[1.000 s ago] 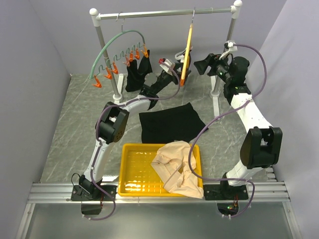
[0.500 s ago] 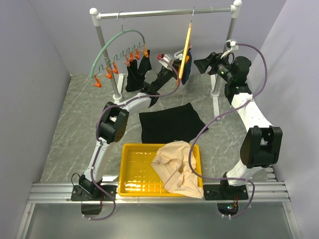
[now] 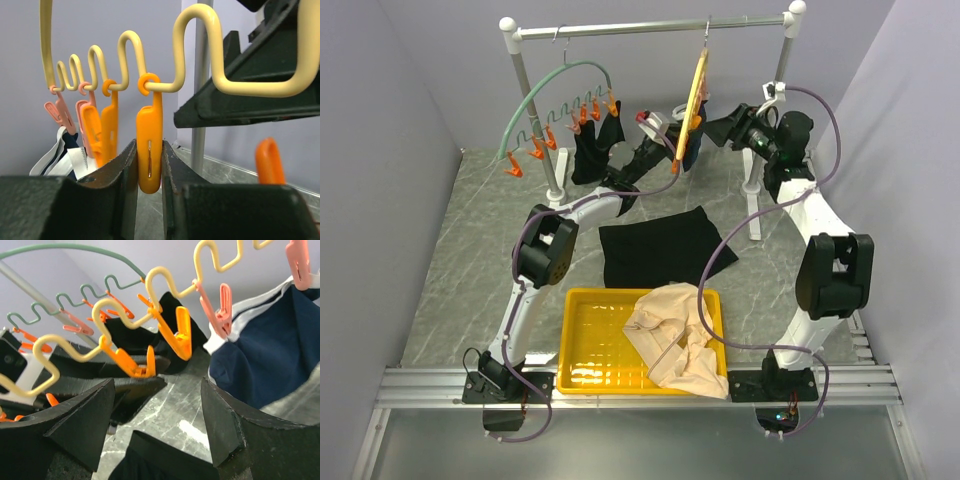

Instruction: Clip the underwear to the hanger

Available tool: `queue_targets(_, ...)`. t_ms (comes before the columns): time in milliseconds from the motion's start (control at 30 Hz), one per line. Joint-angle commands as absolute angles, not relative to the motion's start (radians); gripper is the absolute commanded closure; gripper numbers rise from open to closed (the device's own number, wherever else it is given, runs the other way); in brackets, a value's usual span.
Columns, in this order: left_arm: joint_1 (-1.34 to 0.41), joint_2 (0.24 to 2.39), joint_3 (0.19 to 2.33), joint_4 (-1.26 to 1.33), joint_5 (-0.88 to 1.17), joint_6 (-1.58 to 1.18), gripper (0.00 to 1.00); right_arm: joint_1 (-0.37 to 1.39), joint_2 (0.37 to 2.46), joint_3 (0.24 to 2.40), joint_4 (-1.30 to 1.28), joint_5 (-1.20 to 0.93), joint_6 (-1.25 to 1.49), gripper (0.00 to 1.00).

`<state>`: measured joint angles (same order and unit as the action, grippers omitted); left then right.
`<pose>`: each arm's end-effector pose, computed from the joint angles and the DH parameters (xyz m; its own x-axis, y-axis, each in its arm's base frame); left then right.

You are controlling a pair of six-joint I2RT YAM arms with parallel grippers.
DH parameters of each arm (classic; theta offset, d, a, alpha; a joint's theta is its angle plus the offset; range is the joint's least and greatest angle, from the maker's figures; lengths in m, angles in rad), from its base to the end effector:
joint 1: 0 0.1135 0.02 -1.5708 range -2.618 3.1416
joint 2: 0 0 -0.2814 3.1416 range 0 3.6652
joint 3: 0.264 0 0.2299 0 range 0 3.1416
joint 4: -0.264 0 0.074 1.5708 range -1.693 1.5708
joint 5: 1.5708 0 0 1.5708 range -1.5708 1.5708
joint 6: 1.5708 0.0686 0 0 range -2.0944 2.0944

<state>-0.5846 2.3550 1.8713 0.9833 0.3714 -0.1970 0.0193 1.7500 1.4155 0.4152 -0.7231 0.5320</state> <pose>0.4567 -0.3321 0.3287 0.2391 -0.3770 -0.8948 0.8430 0.5379 -0.0013 0.4236 0.0536 0.3843 -0.2724 0.3751 -0.8860 -0.6216 0.6343 0.4596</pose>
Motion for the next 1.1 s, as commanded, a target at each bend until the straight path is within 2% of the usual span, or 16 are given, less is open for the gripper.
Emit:
queue_targets(0,-0.584,2.304,1.855,1.005,0.42,-0.199,0.89,0.028,1.77,1.499,0.483,-0.741,0.572,0.24)
queue_targets(567,-0.581,2.295,1.839,1.009,0.468,-0.183,0.88,0.083,1.796,1.529,0.453,-0.729,0.552,0.27)
queue_targets(1067,-0.581,2.293,1.838,1.005,0.449,-0.172,0.89,0.118,1.795,1.523,0.399,-0.623,0.571,0.43)
